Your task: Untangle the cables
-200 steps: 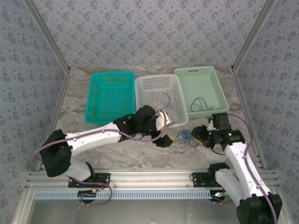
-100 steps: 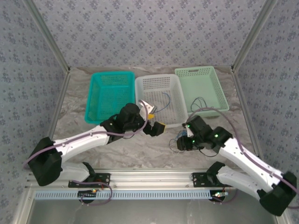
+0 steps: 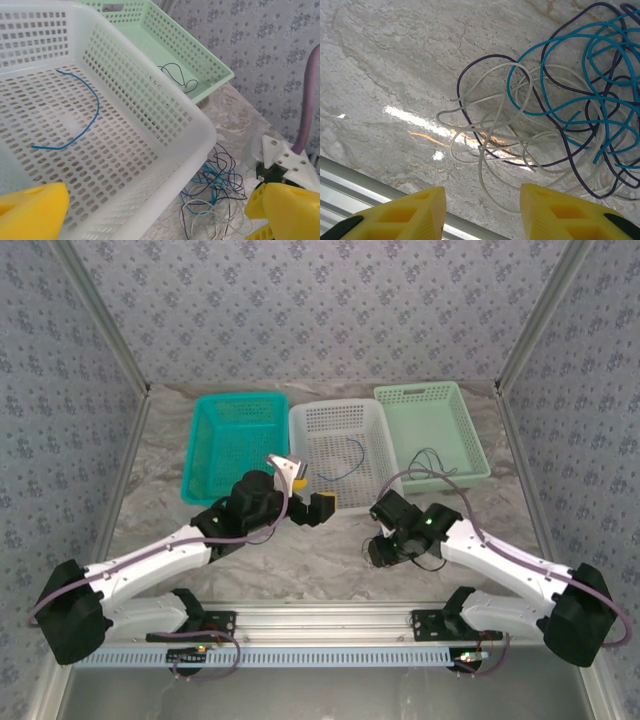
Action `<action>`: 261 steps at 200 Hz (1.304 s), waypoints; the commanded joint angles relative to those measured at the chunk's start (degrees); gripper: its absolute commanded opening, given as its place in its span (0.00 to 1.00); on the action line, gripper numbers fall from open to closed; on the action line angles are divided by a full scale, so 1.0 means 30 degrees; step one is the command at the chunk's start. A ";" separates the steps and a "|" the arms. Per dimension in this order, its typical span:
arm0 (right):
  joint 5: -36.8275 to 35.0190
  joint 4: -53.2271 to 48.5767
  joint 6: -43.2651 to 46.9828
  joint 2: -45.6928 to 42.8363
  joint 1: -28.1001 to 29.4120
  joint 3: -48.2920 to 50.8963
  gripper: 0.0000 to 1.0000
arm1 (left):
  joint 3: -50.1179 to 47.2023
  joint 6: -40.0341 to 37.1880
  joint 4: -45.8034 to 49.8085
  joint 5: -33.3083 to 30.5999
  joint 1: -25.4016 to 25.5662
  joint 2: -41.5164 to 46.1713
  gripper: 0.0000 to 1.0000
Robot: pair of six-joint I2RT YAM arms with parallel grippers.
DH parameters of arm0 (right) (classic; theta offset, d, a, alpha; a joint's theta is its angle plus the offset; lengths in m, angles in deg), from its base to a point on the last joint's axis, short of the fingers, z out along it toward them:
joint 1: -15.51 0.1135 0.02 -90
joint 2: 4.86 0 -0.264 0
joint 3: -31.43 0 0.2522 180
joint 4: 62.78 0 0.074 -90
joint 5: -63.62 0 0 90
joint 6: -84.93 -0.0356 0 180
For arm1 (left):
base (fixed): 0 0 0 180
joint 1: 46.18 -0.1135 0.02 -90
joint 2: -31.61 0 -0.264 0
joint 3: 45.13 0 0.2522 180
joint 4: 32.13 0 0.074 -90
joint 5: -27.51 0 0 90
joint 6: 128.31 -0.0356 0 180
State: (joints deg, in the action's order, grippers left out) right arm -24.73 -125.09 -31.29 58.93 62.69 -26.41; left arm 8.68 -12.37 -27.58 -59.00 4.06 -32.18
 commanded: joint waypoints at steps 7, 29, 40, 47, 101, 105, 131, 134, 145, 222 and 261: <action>-0.0392 0.1028 0.0627 0.0796 0.0101 0.0327 0.44 | -0.0176 0.0380 -0.0481 -0.0722 -0.0101 0.0525 0.99; -0.0033 0.1526 0.0683 0.1471 0.0064 0.0595 0.43 | -0.0128 0.0350 -0.0357 -0.0765 -0.0122 0.0605 0.99; 0.0146 0.1654 0.0661 0.1786 0.0077 0.0716 0.42 | -0.0160 0.0350 -0.0404 -0.0901 -0.0112 0.0681 0.99; 0.0182 0.1659 0.0628 0.1948 0.0101 0.0764 0.41 | -0.0167 0.0322 -0.0401 -0.0982 -0.0105 0.0721 0.99; -0.0684 0.0476 -0.0228 0.0045 0.0123 -0.0019 0.03 | -0.0171 0.0319 -0.0467 -0.1071 -0.0105 0.0655 1.00; -0.0710 0.0201 -0.0369 -0.0185 0.0120 -0.0272 0.00 | -0.0146 0.0318 -0.0452 -0.1081 -0.0126 0.0617 0.99; -0.0344 -0.0605 -0.1005 -0.2206 0.0115 -0.1605 0.00 | 0.0006 0.0236 -0.0684 -0.0942 -0.0104 0.0321 0.99; -0.0250 -0.0635 -0.0990 -0.2361 0.0115 -0.1752 0.00 | 0.0008 0.0233 -0.0720 -0.0904 -0.0102 0.0269 1.00; -0.0002 -0.0782 -0.0904 -0.3108 0.0094 -0.2334 0.00 | 0.0124 0.0152 -0.0868 -0.0847 -0.0113 0.0124 0.99; 0.2139 -0.2945 0.1143 -0.3550 -0.1231 -0.7922 0.00 | 0.0960 -0.0157 -0.2131 0.0248 -0.0105 -0.0837 0.99; 0.2799 -0.2129 0.1239 -0.3905 -0.1930 -0.9554 0.00 | 0.1054 -0.0038 -0.3327 0.1656 0.0148 -0.1564 0.99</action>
State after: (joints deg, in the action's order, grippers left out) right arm -18.79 -131.43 -29.06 48.04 58.21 -52.33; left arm 9.65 -12.26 -32.52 -57.76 4.08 -35.68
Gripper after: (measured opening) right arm 0.059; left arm 0.994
